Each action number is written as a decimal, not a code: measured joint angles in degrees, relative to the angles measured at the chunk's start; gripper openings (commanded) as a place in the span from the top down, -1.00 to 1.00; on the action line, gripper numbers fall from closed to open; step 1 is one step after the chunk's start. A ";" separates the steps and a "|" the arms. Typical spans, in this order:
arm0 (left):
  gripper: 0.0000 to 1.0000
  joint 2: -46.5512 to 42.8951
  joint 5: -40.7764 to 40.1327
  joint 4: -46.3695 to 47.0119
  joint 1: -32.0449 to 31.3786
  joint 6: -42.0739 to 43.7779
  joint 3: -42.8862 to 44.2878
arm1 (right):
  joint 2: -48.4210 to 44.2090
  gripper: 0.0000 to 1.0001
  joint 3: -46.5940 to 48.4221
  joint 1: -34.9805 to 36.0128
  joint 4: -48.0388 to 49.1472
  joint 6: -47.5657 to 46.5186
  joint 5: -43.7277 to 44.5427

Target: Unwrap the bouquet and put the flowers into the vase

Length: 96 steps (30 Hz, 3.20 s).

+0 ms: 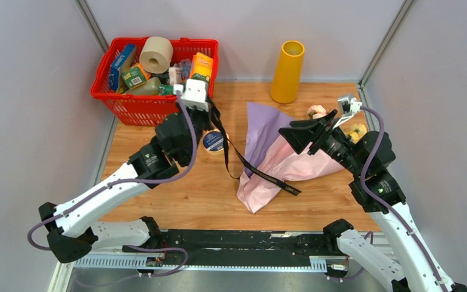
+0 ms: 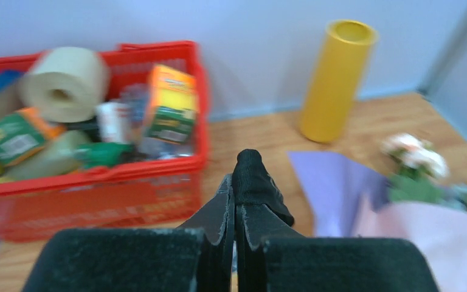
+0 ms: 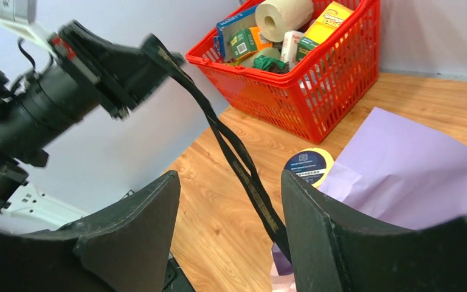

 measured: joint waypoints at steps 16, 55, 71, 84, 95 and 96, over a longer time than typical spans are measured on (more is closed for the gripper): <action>1.00 -5.81 -18.34 -2.03 25.11 25.51 13.84 | -1.16 -0.40 -1.33 0.00 -1.97 -2.25 6.05; 0.78 -0.92 -1.07 -36.17 59.12 -29.81 -15.96 | -3.26 -0.39 -6.01 -0.02 -11.26 -4.87 14.34; -0.42 -7.21 10.43 -40.15 60.04 -42.77 -20.55 | 1.51 -0.32 -17.66 0.00 -16.04 13.94 27.71; -0.43 -9.53 43.34 -26.64 39.74 -32.11 -20.46 | 6.73 -0.29 -25.79 -0.02 -14.53 22.32 34.75; -0.43 4.31 52.70 -10.16 20.76 -27.06 -20.57 | 10.12 -0.24 -32.28 0.00 -8.94 22.56 38.29; -0.43 5.57 52.72 -9.11 19.76 -26.58 -20.57 | 10.10 -0.24 -32.92 -0.02 -8.26 22.51 38.40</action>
